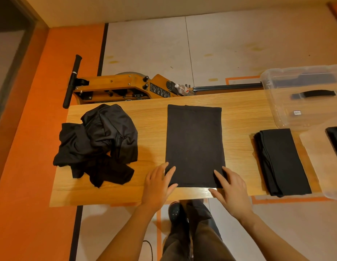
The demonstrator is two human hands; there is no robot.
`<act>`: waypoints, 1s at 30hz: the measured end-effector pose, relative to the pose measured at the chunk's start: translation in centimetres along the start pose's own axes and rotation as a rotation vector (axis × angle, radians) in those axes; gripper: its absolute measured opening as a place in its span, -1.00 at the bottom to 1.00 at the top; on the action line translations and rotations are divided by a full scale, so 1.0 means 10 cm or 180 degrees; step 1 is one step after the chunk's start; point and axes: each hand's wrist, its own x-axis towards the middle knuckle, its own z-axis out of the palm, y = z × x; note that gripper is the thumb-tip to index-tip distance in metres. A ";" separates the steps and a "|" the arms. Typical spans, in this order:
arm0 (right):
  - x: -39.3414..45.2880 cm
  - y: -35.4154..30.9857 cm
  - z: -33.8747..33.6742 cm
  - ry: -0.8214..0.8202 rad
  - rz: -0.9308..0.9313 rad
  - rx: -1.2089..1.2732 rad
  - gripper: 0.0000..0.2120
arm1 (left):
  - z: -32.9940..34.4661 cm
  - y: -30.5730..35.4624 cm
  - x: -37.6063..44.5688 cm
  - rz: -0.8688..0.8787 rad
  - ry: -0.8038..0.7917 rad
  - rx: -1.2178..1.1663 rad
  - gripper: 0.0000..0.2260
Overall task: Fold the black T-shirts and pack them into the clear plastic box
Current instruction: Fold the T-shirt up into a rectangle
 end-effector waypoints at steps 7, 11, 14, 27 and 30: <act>-0.08 0.04 -0.07 0.0122 -0.0098 0.0139 -0.55 | -0.14 0.02 0.01 0.0416 -0.0078 -0.0293 -0.74; -0.06 0.04 -0.19 -0.0199 0.0017 0.0093 -0.46 | -0.08 -0.09 0.07 0.0880 0.0081 -0.0139 -0.71; 0.00 0.01 -0.29 -0.0349 -0.0059 -0.0062 -0.51 | -0.15 -0.07 0.06 0.1067 0.0132 -0.0023 -0.72; 0.40 -0.12 -0.50 0.0432 0.0926 0.2278 -0.88 | -0.37 0.03 0.28 -0.0225 0.0332 -0.1647 -0.96; 0.49 -0.15 -0.59 0.0297 0.0920 0.2508 -0.89 | -0.47 0.04 0.39 -0.0488 0.0350 -0.2171 -0.96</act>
